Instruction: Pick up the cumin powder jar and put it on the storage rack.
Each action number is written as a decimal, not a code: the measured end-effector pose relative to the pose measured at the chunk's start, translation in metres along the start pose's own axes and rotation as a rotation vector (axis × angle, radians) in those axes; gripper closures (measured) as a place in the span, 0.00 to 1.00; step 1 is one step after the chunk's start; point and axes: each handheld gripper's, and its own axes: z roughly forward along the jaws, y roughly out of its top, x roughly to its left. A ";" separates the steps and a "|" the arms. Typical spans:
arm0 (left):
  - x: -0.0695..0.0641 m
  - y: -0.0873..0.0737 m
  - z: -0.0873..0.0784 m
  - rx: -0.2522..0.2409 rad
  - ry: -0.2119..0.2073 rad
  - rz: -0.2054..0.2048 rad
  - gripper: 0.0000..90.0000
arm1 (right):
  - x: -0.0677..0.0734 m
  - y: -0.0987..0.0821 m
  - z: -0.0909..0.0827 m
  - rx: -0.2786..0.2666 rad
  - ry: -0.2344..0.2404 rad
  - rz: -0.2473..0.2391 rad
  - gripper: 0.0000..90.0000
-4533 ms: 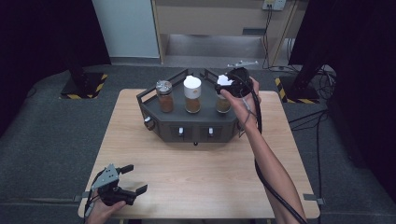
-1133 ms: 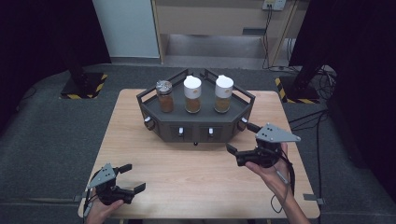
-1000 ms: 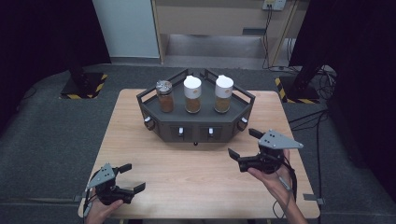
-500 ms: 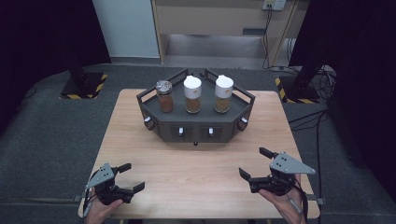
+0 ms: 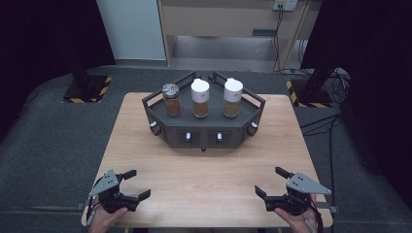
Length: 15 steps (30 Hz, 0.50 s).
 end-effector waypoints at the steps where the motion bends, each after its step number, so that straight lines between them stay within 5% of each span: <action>1: 0.000 0.000 0.000 0.000 0.000 0.000 0.00 | -0.001 -0.002 0.000 0.002 -0.001 0.001 0.04; 15: 0.000 0.000 0.001 -0.001 -0.013 0.011 0.00 | -0.004 -0.019 0.002 0.012 -0.029 -0.014 0.05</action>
